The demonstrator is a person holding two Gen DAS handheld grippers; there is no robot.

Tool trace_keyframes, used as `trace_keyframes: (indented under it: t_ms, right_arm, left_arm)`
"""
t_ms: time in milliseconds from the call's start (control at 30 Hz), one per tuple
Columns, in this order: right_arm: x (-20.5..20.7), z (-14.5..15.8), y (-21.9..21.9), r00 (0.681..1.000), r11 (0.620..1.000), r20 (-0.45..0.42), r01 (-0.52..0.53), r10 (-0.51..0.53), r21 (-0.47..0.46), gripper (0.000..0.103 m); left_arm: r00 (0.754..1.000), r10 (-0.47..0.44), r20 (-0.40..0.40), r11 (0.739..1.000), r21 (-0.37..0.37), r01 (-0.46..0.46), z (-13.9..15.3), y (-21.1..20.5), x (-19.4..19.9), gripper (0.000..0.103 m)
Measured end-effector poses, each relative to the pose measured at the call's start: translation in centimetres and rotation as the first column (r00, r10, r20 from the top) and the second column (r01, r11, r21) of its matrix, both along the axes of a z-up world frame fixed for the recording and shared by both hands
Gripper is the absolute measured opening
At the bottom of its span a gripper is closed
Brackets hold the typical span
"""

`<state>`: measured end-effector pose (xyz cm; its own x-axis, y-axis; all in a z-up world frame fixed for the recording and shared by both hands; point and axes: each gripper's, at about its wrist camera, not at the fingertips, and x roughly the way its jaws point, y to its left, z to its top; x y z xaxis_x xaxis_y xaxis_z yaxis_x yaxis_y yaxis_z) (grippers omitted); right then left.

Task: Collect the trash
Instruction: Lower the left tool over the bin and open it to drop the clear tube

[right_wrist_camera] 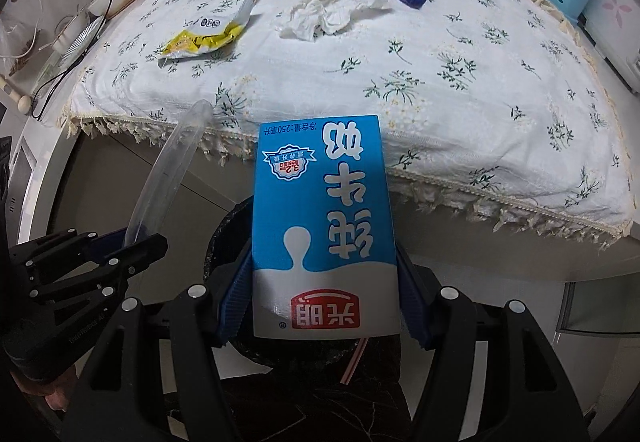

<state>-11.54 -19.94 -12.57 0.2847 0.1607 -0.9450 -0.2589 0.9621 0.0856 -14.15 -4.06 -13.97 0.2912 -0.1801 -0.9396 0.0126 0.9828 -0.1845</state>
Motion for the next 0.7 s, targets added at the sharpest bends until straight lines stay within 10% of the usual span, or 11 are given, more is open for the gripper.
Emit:
trace_keyframes:
  t_ms: [700]
  right_arm:
    - [0.1, -8.8, -0.5, 0.993, 0.998, -0.120, 0.002, -0.008, -0.057, 0.061]
  left_arm:
    - [0.997, -0.029, -0.069, 0.999, 0.016, 0.030, -7.6, -1.4, 1.2, 0.024]
